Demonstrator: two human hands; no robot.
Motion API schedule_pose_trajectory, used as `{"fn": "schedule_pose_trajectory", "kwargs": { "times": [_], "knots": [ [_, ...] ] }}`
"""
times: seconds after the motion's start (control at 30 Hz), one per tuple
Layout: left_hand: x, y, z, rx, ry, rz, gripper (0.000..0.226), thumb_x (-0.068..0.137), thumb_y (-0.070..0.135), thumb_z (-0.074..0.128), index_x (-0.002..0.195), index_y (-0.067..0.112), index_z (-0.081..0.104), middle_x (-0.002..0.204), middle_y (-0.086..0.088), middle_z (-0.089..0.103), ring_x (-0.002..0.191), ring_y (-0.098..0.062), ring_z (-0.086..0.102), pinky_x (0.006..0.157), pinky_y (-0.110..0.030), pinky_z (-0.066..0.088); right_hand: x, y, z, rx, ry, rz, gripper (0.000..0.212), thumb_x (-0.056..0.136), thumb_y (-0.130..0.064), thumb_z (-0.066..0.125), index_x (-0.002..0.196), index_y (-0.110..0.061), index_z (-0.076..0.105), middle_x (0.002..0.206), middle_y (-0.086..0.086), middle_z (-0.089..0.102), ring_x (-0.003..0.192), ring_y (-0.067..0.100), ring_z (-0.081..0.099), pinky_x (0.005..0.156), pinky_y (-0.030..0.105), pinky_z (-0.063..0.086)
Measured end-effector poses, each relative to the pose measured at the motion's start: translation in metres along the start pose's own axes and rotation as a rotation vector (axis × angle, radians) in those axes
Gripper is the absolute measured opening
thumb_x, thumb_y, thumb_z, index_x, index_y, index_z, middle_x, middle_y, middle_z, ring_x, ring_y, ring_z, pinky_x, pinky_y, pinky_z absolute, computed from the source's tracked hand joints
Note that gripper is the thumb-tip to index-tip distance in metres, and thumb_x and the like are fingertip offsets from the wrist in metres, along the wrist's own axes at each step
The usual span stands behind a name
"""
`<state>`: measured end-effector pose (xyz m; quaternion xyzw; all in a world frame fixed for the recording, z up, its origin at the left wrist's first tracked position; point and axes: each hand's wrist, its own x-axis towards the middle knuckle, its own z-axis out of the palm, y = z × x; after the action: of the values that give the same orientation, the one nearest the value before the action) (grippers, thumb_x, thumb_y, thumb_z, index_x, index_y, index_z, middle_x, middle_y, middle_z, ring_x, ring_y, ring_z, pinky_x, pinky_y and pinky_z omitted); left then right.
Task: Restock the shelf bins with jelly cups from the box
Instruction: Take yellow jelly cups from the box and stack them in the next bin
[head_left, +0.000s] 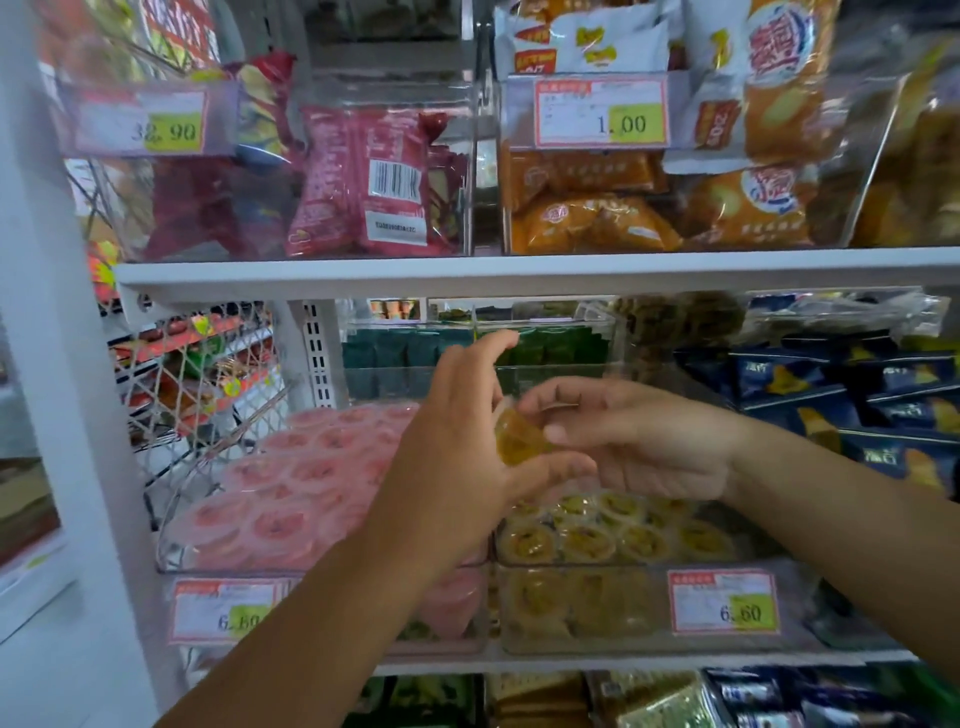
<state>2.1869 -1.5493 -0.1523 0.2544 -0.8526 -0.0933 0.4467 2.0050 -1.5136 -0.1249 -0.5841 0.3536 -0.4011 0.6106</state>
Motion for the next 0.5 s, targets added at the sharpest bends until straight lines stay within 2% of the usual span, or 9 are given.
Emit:
{"fn": "schedule_pose_trajectory", "kwargs": {
  "times": [0.07,0.13,0.23,0.3,0.33,0.4,0.47,0.5],
  "knots": [
    [0.001,0.001,0.0,0.031,-0.033,0.019,0.103,0.061,0.077,0.059,0.146,0.038,0.016,0.098,0.022,0.018,0.091,0.025,0.033,0.068,-0.006,0.035,0.001,0.003,0.0,0.01,-0.004,-0.007,0.041,0.079,-0.01,0.064,0.117,-0.004,0.052,0.103,0.014,0.063,0.083,0.021,0.064,0.075,0.03,0.057],
    [0.002,0.0,-0.001,0.027,-0.072,0.009,0.103,0.059,0.076,0.062,0.143,0.046,0.01,0.095,0.022,0.016,0.092,0.023,0.031,0.07,-0.009,0.032,0.005,0.007,-0.001,-0.014,0.05,-0.018,0.04,0.076,-0.008,0.066,0.113,-0.005,0.052,0.095,0.011,0.064,0.076,0.018,0.064,0.068,0.025,0.057],
    [0.001,-0.004,-0.005,0.008,-0.154,-0.056,0.101,0.062,0.067,0.072,0.137,0.054,0.004,0.099,0.02,0.017,0.097,0.012,0.035,0.077,-0.014,0.035,0.011,0.008,-0.011,-0.015,0.082,-0.03,0.046,0.078,-0.001,0.064,0.121,-0.005,0.052,0.104,0.014,0.064,0.09,0.025,0.065,0.076,0.032,0.057],
    [-0.001,-0.009,-0.013,0.01,-0.215,-0.119,0.097,0.071,0.049,0.078,0.136,0.055,0.005,0.102,0.019,0.018,0.108,0.002,0.038,0.078,-0.012,0.038,0.013,0.007,-0.029,-0.063,0.17,0.0,0.047,0.083,0.0,0.063,0.128,-0.009,0.051,0.11,0.015,0.065,0.098,0.028,0.067,0.081,0.034,0.058],
    [-0.002,-0.012,-0.017,0.013,-0.244,-0.134,0.093,0.076,0.039,0.077,0.134,0.057,0.006,0.101,0.018,0.019,0.105,-0.001,0.04,0.07,-0.011,0.04,0.015,0.007,-0.039,-0.167,0.259,0.026,0.043,0.085,0.0,0.063,0.126,-0.01,0.054,0.112,0.014,0.066,0.1,0.027,0.067,0.083,0.034,0.058],
    [-0.003,-0.018,-0.024,0.013,-0.278,-0.132,0.085,0.084,0.018,0.068,0.132,0.056,0.009,0.101,0.014,0.022,0.086,-0.008,0.046,0.057,-0.014,0.042,0.022,0.014,-0.063,-0.565,0.444,0.11,0.028,0.084,-0.006,0.068,0.111,-0.011,0.061,0.109,0.011,0.067,0.097,0.022,0.068,0.084,0.032,0.057],
    [-0.005,-0.022,-0.027,0.005,-0.274,-0.122,0.08,0.089,0.007,0.059,0.126,0.059,0.011,0.101,0.02,0.027,0.076,-0.013,0.048,0.056,-0.021,0.043,0.033,0.023,-0.082,-0.951,0.518,0.222,0.018,0.08,-0.017,0.074,0.094,-0.016,0.062,0.098,0.004,0.065,0.088,0.016,0.063,0.073,0.027,0.051],
    [-0.006,-0.024,-0.028,0.006,-0.257,-0.113,0.077,0.091,0.007,0.056,0.12,0.062,0.011,0.101,0.02,0.03,0.076,-0.012,0.049,0.059,-0.022,0.045,0.039,0.027,-0.09,-1.061,0.517,0.269,0.017,0.08,-0.02,0.075,0.088,-0.018,0.06,0.094,0.0,0.061,0.086,0.013,0.059,0.069,0.024,0.046]
  ]
}}
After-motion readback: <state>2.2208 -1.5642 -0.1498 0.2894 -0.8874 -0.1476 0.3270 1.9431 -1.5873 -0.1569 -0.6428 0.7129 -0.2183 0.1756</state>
